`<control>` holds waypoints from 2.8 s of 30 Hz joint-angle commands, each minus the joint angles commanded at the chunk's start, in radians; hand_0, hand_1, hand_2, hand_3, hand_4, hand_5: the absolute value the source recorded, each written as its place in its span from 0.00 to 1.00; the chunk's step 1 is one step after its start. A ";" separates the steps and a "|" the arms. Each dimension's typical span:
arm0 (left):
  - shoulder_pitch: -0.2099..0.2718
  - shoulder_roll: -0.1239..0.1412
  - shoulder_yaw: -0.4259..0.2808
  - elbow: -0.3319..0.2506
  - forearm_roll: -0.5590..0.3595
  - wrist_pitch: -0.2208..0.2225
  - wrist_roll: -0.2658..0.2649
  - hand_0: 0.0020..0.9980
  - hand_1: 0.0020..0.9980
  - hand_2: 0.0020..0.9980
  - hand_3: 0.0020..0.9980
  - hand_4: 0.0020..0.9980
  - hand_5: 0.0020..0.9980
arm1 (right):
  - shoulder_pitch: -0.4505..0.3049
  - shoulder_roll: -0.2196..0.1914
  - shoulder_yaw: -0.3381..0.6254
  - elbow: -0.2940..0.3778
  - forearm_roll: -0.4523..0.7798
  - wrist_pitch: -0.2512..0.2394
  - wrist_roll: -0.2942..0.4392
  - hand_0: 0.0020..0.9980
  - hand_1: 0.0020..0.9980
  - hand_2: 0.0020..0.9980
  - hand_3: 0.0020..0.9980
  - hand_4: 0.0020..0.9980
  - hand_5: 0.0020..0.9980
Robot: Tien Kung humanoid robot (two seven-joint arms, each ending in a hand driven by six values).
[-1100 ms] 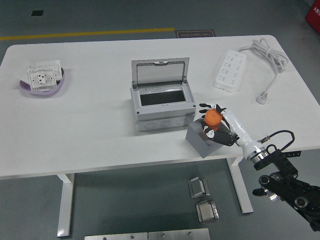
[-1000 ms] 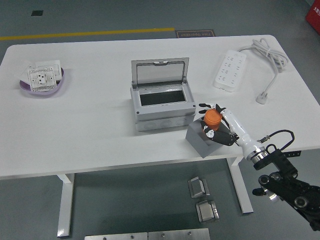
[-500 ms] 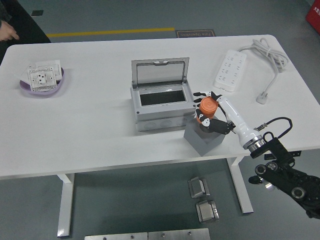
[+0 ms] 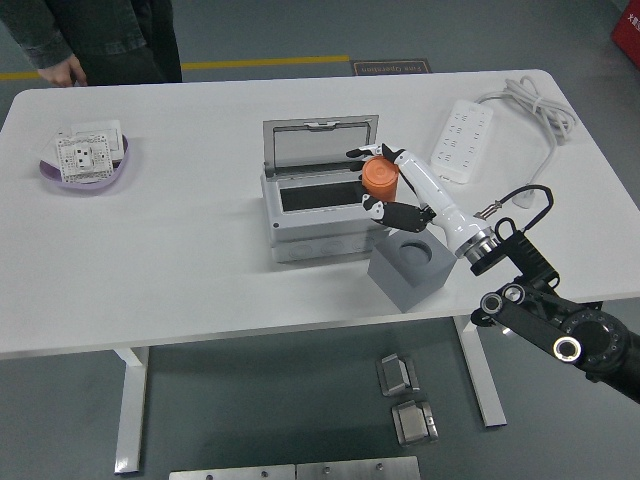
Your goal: Pick up the cylinder from the cube,place it in the box,flap close box
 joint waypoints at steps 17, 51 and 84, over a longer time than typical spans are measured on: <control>-0.016 0.016 0.018 0.000 -0.011 0.002 -0.001 0.73 0.76 0.75 0.84 0.71 0.37 | 0.333 0.120 -0.260 -0.306 -0.082 0.083 -0.094 0.00 0.15 0.52 0.40 0.00 0.00; -0.070 0.027 0.020 -0.005 0.008 0.002 -0.001 0.73 0.76 0.75 0.84 0.65 0.29 | 0.510 0.256 -0.473 -0.563 -0.167 0.190 -0.011 0.10 0.28 0.52 0.54 0.06 0.00; -0.080 0.018 0.055 -0.005 -0.009 -0.006 -0.005 0.72 0.76 0.64 0.81 0.58 0.23 | 0.488 0.245 -0.468 -0.559 -0.171 0.184 -0.005 0.46 0.54 0.74 0.97 0.62 0.14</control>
